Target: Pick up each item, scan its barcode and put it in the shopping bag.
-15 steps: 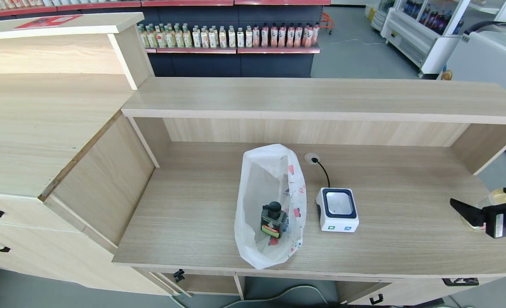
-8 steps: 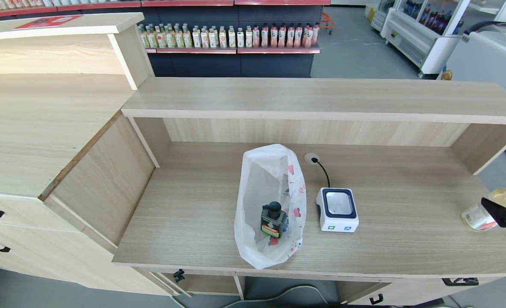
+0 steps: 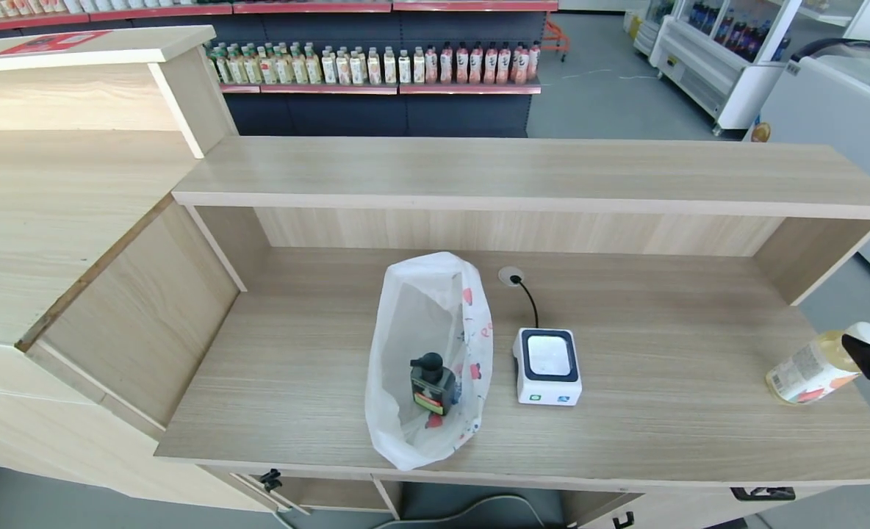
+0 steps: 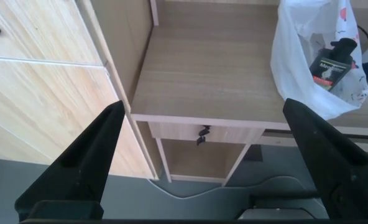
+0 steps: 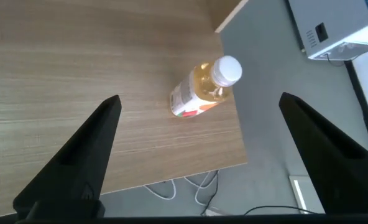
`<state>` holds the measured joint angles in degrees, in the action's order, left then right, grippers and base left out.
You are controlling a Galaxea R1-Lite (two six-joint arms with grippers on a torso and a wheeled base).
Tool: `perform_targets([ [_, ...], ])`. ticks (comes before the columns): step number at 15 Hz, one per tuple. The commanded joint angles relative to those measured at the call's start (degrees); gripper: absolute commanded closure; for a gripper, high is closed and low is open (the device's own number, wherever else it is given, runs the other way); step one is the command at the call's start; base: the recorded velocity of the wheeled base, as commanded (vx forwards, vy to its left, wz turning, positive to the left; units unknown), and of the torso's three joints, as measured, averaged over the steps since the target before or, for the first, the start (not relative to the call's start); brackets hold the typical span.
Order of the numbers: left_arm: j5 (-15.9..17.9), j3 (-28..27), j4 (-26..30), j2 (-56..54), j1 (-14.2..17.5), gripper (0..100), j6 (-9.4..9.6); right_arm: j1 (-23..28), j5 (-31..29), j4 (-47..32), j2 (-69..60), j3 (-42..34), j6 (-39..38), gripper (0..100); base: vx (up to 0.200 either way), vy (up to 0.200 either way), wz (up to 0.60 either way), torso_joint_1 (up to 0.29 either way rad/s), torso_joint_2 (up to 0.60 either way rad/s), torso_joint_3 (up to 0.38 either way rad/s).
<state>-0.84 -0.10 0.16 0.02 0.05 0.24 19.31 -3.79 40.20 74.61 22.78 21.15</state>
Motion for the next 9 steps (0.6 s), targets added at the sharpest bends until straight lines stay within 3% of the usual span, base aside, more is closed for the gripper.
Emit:
perform_targets([
  [1,0.0,0.0,0.0,0.0,0.0,0,0.02,0.0,-0.1,-0.1,2.4,1.4,0.8,0,0.000,-0.200,0.00,-0.007,0.00,0.002],
  [6,0.0,0.0,0.0,0.0,0.0,0,0.02,-0.1,-5.3,-0.2,5.3,0.8,2.0,0,0.000,-0.200,0.00,0.002,0.00,0.002],
  [9,0.0,0.0,0.0,0.0,0.0,0,0.02,-1.5,-4.3,-1.0,6.9,-0.7,-1.7,0,0.000,-0.200,0.00,0.007,0.00,0.001],
])
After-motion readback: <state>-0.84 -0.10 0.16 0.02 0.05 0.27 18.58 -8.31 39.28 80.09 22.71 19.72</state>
